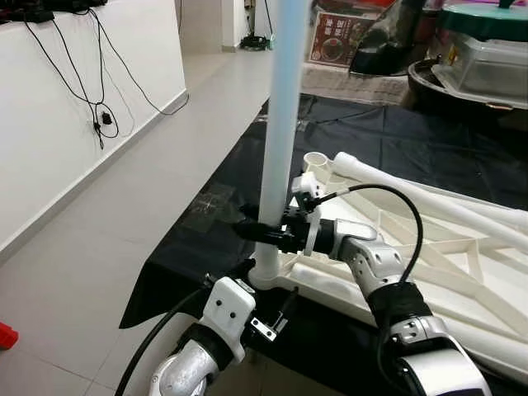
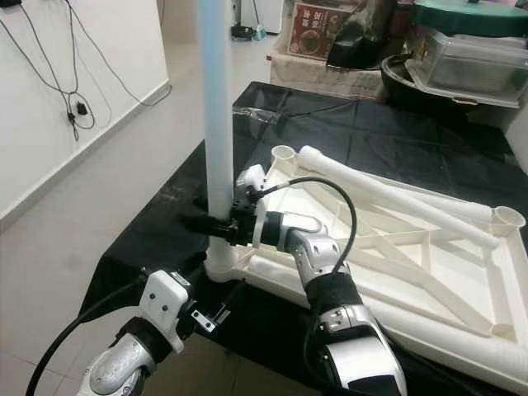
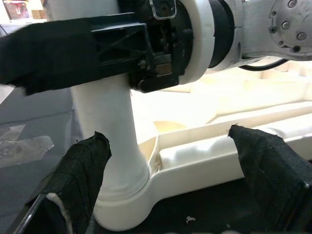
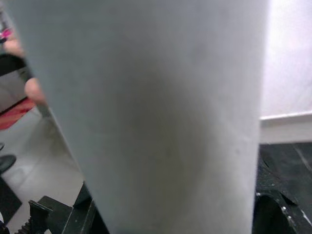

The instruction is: Building children table

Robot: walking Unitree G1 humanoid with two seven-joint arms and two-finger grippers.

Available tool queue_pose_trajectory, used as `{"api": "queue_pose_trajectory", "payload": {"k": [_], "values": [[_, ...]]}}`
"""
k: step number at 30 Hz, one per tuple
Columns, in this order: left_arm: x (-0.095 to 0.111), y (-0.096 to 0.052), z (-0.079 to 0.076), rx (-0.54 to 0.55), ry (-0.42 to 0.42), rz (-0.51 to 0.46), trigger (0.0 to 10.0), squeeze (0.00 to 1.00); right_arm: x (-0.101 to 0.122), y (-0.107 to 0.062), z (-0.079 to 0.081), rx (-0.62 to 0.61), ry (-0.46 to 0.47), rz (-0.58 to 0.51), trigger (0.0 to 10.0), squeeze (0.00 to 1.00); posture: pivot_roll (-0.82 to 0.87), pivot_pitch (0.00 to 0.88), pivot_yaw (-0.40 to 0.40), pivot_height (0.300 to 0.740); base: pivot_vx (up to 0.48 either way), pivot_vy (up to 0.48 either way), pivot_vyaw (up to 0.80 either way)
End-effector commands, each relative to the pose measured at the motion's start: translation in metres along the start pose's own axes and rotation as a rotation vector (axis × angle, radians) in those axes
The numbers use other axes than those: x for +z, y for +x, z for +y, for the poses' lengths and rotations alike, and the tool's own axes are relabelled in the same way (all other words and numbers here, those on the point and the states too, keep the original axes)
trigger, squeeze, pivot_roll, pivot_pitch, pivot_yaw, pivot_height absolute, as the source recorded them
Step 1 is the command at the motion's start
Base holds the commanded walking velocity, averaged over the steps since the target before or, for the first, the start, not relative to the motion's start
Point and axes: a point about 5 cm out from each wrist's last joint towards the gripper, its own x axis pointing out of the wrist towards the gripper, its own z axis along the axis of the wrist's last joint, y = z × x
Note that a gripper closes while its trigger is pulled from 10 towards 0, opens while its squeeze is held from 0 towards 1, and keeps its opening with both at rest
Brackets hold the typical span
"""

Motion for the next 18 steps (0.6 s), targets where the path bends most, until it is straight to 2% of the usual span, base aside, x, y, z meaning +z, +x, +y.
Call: {"api": "queue_pose_trajectory", "payload": {"k": [1, 2, 3, 6, 7, 8, 9, 11, 12, 13, 14, 15, 17, 18], "values": [[-0.003, -0.002, -0.002, -0.004, -0.006, 0.022, 10.0, 0.0, -0.014, 0.006, 0.001, -0.042, 0.024, 0.005, 0.0, 0.0, 0.13, 0.102, -0.062, 0.74, 0.0, 0.0, 0.0], [-0.003, -0.002, -0.002, -0.005, -0.007, 0.023, 10.0, 0.0, -0.015, 0.006, -0.001, -0.098, 0.008, -0.004, 0.0, 0.0, 0.13, 0.102, -0.062, 0.74, 0.0, 0.0, 0.0], [-0.003, -0.002, -0.002, -0.005, -0.007, 0.023, 10.0, 0.0, -0.015, 0.006, -0.001, -0.098, 0.008, -0.004, 0.0, 0.0, 0.13, 0.102, -0.062, 0.74, 0.0, 0.0, 0.0], [-0.003, -0.002, -0.001, -0.005, -0.007, 0.023, 10.0, 0.0, -0.012, 0.005, -0.012, -0.281, -0.017, -0.054, 0.0, 0.0, 0.12, 0.103, -0.06, 0.74, 0.0, 0.0, 0.0], [-0.004, -0.002, -0.001, -0.005, -0.007, 0.024, 10.0, 0.0, -0.009, -0.003, -0.026, -0.566, -0.01, -0.089, 0.0, 0.0, 0.12, 0.105, -0.059, 0.74, 0.0, 0.0, 0.0], [-0.004, -0.002, -0.001, -0.006, -0.007, 0.025, 10.0, 0.0, -0.008, -0.013, -0.035, -0.77, 0.005, -0.104, 0.0, 0.0, 0.12, 0.106, -0.057, 0.74, 0.0, 0.0, 0.0], [-0.004, -0.002, -0.001, -0.006, -0.007, 0.025, 10.0, 0.0, -0.008, -0.013, -0.035, -0.77, 0.005, -0.104, 0.0, 0.0, 0.12, 0.106, -0.057, 0.74, 0.0, 0.0, 0.0], [-0.004, -0.001, -0.001, -0.007, -0.007, 0.026, 10.0, 0.0, -0.011, -0.04, -0.047, -1.167, 0.016, -0.107, 0.0, 0.0, 0.11, 0.106, -0.053, 0.74, 0.0, 0.0, 0.0], [-0.004, -0.001, -0.001, -0.007, -0.007, 0.026, 10.0, 0.0, -0.011, -0.04, -0.047, -1.167, 0.016, -0.107, 0.0, 0.0, 0.11, 0.106, -0.053, 0.74, 0.0, 0.0, 0.0], [-0.004, -0.001, -0.001, -0.008, -0.007, 0.026, 10.0, 0.0, -0.013, -0.059, -0.045, -1.386, 0.006, -0.105, 0.0, 0.0, 0.11, 0.107, -0.054, 0.74, 0.0, 0.0, 0.0], [-0.004, -0.001, -0.001, -0.008, -0.008, 0.026, 10.0, 0.0, -0.015, -0.071, -0.042, -1.516, -0.005, -0.104, 0.0, 0.0, 0.11, 0.107, -0.056, 0.74, 0.0, 0.0, 0.0], [-0.004, -0.001, -0.001, -0.008, -0.008, 0.026, 10.0, 0.0, -0.015, -0.071, -0.042, -1.516, -0.005, -0.104, 0.0, 0.0, 0.11, 0.107, -0.056, 0.74, 0.0, 0.0, 0.0], [-0.004, -0.001, -0.001, -0.009, -0.006, 0.026, 10.0, 0.0, -0.018, -0.082, -0.029, -1.709, 0.044, -0.15, 0.0, 0.0, 0.11, 0.109, -0.054, 0.74, 0.0, 0.0, 0.0], [-0.004, -0.001, -0.001, -0.009, -0.006, 0.026, 10.0, 0.0, -0.018, -0.082, -0.029, -1.709, 0.044, -0.15, 0.0, 0.0, 0.11, 0.109, -0.054, 0.74, 0.0, 0.0, 0.0]]}}
